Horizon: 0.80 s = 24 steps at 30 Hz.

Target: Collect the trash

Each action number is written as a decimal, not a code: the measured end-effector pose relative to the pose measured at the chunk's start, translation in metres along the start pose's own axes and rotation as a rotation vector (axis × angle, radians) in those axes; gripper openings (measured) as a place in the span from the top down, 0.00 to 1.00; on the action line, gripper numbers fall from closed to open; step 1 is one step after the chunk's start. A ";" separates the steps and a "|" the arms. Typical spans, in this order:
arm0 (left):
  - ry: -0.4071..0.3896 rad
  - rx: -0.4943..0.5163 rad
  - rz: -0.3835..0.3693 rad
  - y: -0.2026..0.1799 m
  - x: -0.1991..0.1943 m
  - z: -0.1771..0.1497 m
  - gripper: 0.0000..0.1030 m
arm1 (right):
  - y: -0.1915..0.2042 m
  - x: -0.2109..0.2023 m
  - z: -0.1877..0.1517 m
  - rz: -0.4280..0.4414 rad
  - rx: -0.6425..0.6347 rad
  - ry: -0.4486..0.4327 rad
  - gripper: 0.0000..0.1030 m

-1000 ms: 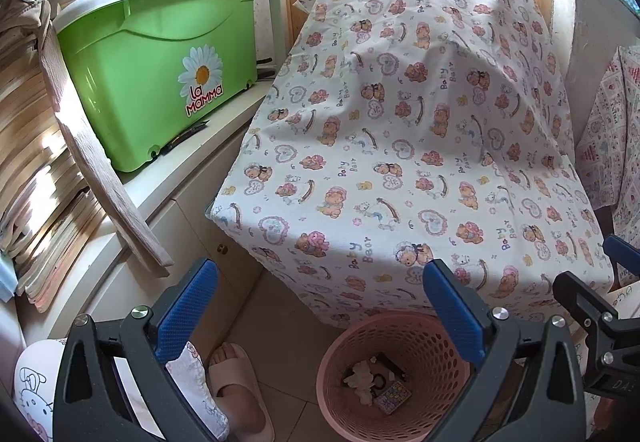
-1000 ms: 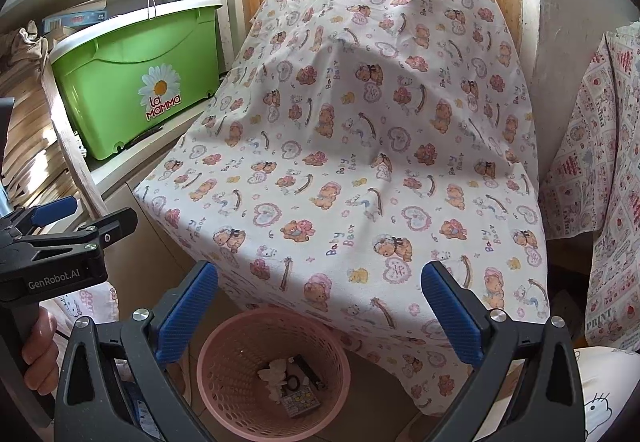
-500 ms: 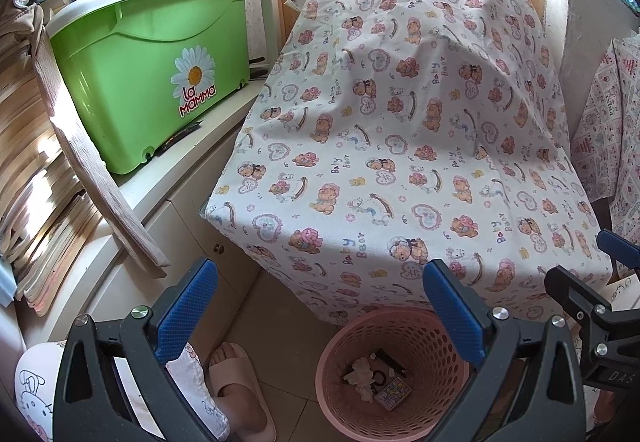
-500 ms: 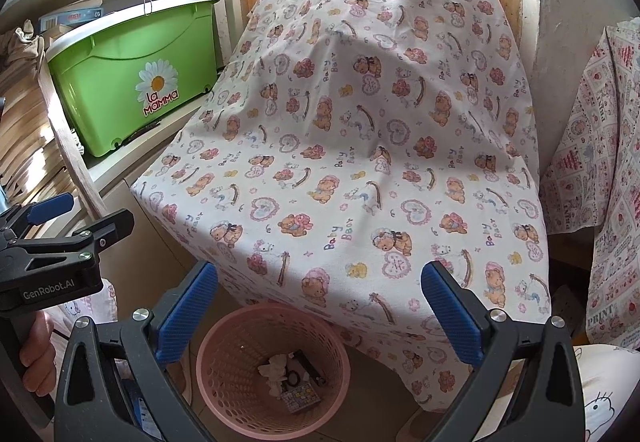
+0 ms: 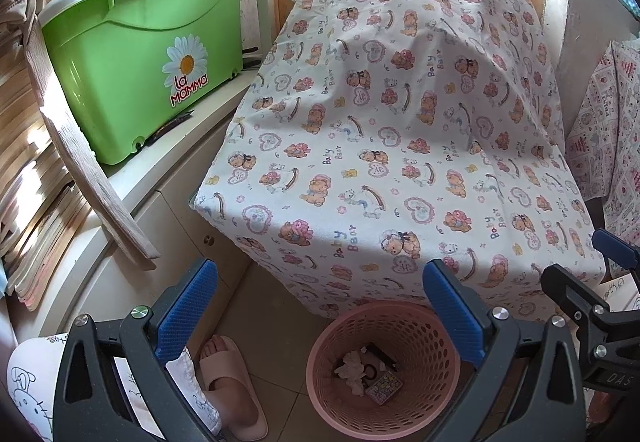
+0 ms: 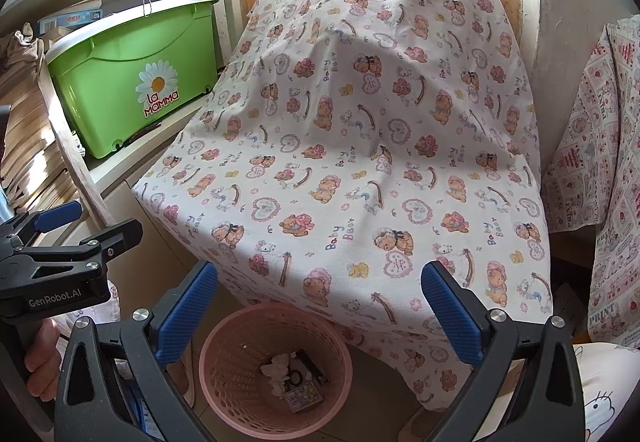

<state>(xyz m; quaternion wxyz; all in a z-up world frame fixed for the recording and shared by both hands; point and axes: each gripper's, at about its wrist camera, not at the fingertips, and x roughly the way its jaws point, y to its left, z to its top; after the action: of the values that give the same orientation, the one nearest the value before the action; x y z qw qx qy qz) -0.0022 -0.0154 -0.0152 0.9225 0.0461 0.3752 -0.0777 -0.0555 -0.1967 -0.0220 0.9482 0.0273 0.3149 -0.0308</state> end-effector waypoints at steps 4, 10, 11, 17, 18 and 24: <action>-0.002 0.002 0.005 0.000 0.000 0.000 0.02 | 0.000 0.000 0.000 0.002 0.003 -0.001 0.00; 0.002 0.008 0.003 0.000 0.000 -0.001 0.02 | 0.000 0.000 -0.001 0.003 0.001 0.001 0.00; 0.002 0.008 0.003 0.000 0.000 0.000 0.02 | 0.000 0.000 0.000 0.002 0.001 0.000 0.00; 0.003 0.005 0.004 -0.001 0.000 -0.001 0.02 | 0.001 0.000 -0.001 -0.002 0.002 0.000 0.00; 0.003 0.005 0.003 -0.001 0.000 -0.001 0.02 | 0.001 0.000 -0.001 -0.002 0.002 0.000 0.00; 0.004 0.006 0.003 -0.001 0.001 -0.001 0.02 | 0.000 0.000 -0.001 -0.001 0.004 0.002 0.00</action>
<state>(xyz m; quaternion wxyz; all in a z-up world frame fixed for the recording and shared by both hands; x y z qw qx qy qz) -0.0027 -0.0159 -0.0167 0.9218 0.0496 0.3767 -0.0775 -0.0555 -0.1966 -0.0228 0.9479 0.0289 0.3157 -0.0319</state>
